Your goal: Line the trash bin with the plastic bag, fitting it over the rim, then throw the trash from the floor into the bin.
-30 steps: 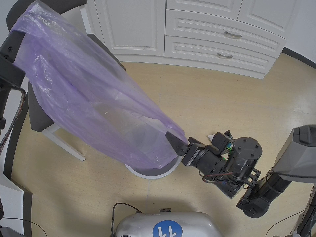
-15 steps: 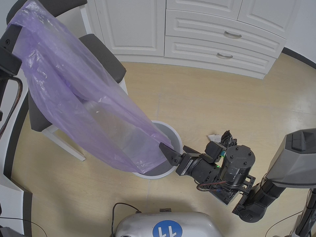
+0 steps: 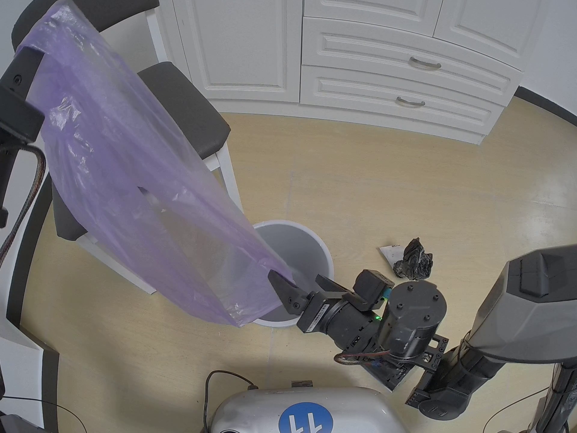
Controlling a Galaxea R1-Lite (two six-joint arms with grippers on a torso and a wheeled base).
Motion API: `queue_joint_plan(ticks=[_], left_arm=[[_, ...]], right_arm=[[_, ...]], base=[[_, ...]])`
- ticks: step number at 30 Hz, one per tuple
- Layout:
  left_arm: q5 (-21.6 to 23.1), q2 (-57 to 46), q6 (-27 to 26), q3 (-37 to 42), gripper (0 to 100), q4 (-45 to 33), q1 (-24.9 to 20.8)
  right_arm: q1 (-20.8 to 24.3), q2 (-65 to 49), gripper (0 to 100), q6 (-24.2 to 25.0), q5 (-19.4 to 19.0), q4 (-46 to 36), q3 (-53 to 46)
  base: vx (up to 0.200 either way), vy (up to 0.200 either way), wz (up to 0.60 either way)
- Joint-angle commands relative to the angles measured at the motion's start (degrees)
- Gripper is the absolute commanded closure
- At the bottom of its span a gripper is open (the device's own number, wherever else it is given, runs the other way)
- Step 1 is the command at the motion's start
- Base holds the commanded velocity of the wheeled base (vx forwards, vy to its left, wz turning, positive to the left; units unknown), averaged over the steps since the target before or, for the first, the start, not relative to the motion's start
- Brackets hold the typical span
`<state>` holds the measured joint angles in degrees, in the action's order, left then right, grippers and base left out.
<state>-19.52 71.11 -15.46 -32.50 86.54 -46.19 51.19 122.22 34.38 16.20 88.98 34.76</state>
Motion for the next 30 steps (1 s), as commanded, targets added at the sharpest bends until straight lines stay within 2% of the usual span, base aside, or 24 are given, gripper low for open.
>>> queue_joint_plan(ticks=[1, 11, 30], left_arm=[[-0.08, 0.17, -0.01, -0.11, 100, 0.03, -0.13], [-0.08, 0.44, -0.01, -0.02, 100, 0.03, -0.22], [-0.17, 2.63, 0.16, -0.02, 100, 0.47, -0.22]], right_arm=[[1.37, 3.20, 0, 0.60, 1.11, 1.02, 2.25], [3.92, 7.50, 0, 3.42, 4.63, 1.02, 6.03], [7.79, 6.98, 0, 4.03, 5.77, 1.02, 5.41]], base=[[0.000, 0.000, 0.00], [0.000, 0.000, 0.00], [0.000, 0.000, 0.00]])
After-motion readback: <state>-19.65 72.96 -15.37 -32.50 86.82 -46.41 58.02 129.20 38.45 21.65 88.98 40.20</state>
